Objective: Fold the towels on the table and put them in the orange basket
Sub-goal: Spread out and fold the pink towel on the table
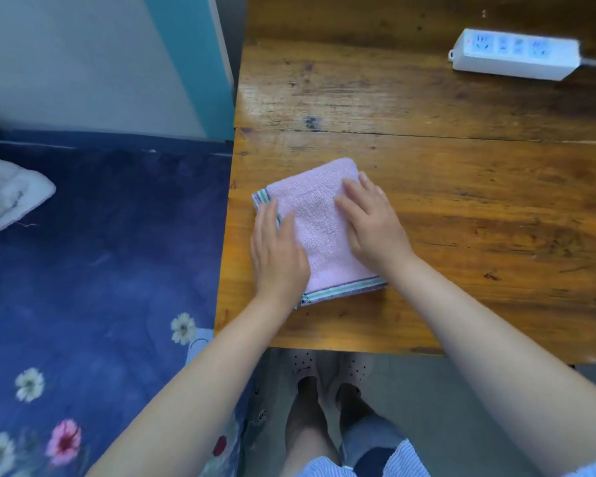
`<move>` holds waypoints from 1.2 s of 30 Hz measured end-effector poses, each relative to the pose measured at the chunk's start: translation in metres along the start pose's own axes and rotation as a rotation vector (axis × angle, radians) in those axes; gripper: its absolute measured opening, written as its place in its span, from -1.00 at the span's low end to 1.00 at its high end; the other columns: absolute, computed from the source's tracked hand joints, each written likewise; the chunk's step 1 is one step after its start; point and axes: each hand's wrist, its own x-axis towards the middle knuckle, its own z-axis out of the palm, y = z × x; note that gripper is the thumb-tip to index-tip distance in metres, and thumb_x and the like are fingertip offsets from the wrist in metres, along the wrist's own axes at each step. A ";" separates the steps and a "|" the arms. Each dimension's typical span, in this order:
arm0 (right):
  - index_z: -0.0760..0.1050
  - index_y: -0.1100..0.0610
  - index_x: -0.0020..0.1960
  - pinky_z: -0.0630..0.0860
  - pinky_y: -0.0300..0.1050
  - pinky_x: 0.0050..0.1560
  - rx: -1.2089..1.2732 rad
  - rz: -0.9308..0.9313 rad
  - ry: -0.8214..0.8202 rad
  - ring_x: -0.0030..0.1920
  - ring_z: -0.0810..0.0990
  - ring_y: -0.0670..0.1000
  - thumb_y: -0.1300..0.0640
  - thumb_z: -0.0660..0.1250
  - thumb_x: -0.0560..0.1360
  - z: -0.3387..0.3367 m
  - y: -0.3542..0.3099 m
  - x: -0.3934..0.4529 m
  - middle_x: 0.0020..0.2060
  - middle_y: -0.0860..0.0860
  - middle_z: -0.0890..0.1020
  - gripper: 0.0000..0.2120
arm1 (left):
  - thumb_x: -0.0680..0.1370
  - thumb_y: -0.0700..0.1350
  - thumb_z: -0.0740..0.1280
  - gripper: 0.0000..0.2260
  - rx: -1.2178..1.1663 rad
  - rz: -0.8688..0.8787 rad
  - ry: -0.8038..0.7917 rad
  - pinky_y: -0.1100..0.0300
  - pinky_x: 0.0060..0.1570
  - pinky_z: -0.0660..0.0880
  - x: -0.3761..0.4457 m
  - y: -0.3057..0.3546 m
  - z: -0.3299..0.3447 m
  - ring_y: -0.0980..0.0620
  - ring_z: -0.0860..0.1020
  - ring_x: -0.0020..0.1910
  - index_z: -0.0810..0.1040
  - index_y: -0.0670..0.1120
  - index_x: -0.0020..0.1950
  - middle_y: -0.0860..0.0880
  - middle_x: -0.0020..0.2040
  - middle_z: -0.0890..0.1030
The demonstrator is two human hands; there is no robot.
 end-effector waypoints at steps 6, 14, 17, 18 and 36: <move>0.14 0.06 0.45 -0.16 0.02 0.45 -0.136 -0.019 -0.231 0.51 -0.06 0.08 0.10 0.05 0.59 0.027 0.024 0.025 0.50 0.03 0.05 -0.57 | 0.56 -0.13 0.08 -0.42 0.333 0.065 -0.272 0.00 0.45 -0.22 -0.010 -0.012 0.021 0.02 -0.21 0.51 -0.12 -0.09 0.51 -0.03 0.54 -0.17; 0.06 0.03 0.46 -0.06 0.05 0.46 -0.051 0.019 -0.276 0.50 -0.09 0.14 0.01 0.05 0.57 0.023 0.045 0.002 0.49 0.06 0.01 -0.52 | 0.56 -0.16 0.04 -0.42 0.402 0.138 -0.310 0.01 0.45 -0.22 -0.001 -0.040 0.012 0.08 -0.19 0.51 -0.19 -0.04 0.50 0.04 0.53 -0.18; -0.01 0.02 0.47 -0.05 0.06 0.45 -0.163 0.063 -0.371 0.50 -0.08 0.13 -0.10 -0.07 0.52 0.013 0.055 -0.020 0.50 0.06 -0.04 -0.45 | 0.54 -0.19 0.05 -0.41 0.358 0.140 -0.314 0.02 0.45 -0.19 0.000 -0.039 0.012 0.09 -0.18 0.51 -0.17 -0.03 0.51 0.05 0.53 -0.16; -0.06 0.02 0.48 -0.06 0.05 0.45 -0.212 0.076 -0.397 0.51 -0.09 0.12 -0.10 -0.07 0.55 0.011 0.057 -0.027 0.50 0.06 -0.06 -0.46 | 0.54 -0.20 0.05 -0.40 0.356 0.141 -0.323 0.02 0.45 -0.18 -0.001 -0.039 0.011 0.08 -0.17 0.51 -0.17 -0.04 0.51 0.05 0.53 -0.16; 0.64 0.20 -0.03 0.63 -0.09 -0.20 -0.436 -0.514 -0.261 -0.03 0.67 0.13 0.19 0.24 0.34 -0.018 0.033 -0.055 -0.02 0.12 0.68 -0.71 | 0.54 0.01 0.20 -0.38 0.408 0.209 -0.332 0.11 0.46 -0.12 -0.053 -0.013 0.024 -0.11 -0.07 0.51 0.02 -0.18 0.49 -0.17 0.52 -0.03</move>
